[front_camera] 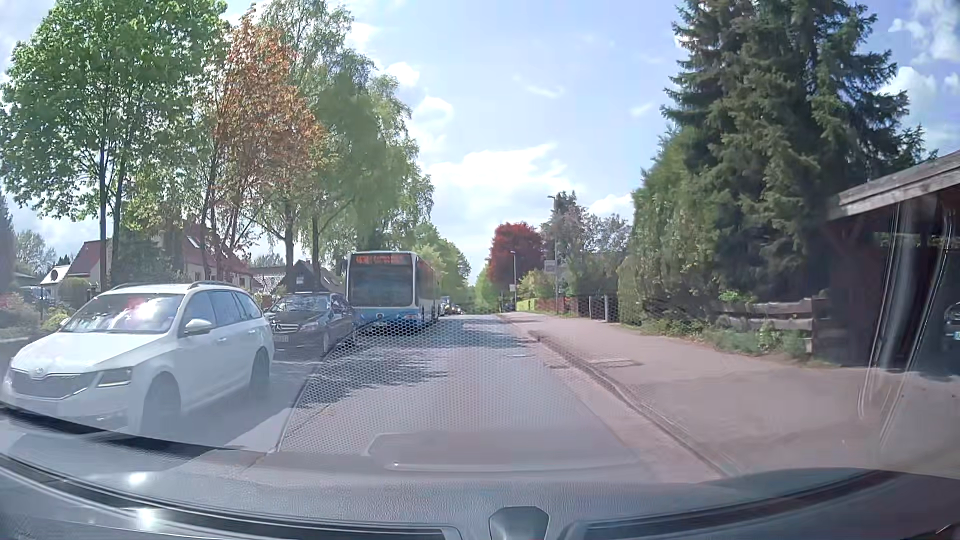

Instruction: Follow the waypoints while adhering to traffic rules and regulations

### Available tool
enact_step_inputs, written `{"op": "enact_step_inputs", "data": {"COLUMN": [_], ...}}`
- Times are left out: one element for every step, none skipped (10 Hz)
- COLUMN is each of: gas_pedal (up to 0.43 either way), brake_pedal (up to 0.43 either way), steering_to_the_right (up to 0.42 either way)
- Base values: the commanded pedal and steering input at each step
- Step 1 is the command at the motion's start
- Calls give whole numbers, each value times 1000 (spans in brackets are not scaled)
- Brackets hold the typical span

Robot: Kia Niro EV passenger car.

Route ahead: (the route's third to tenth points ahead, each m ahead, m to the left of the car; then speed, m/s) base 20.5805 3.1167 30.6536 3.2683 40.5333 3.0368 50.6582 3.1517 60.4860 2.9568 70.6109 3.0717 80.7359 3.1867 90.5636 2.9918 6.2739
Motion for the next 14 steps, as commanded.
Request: {"op": "enact_step_inputs", "data": {"gas_pedal": [177, 177, 177, 177, 177, 177, 177, 177, 177, 177, 177, 177, 177, 177], "brake_pedal": [0, 0, 0, 0, 0, 0, 0, 0, 0, 0, 0, 0, 0, 0], "steering_to_the_right": [2, 2, 3, 3, 2, 1, -2, -3, -3, -3, -3, -1, 0, 0]}}
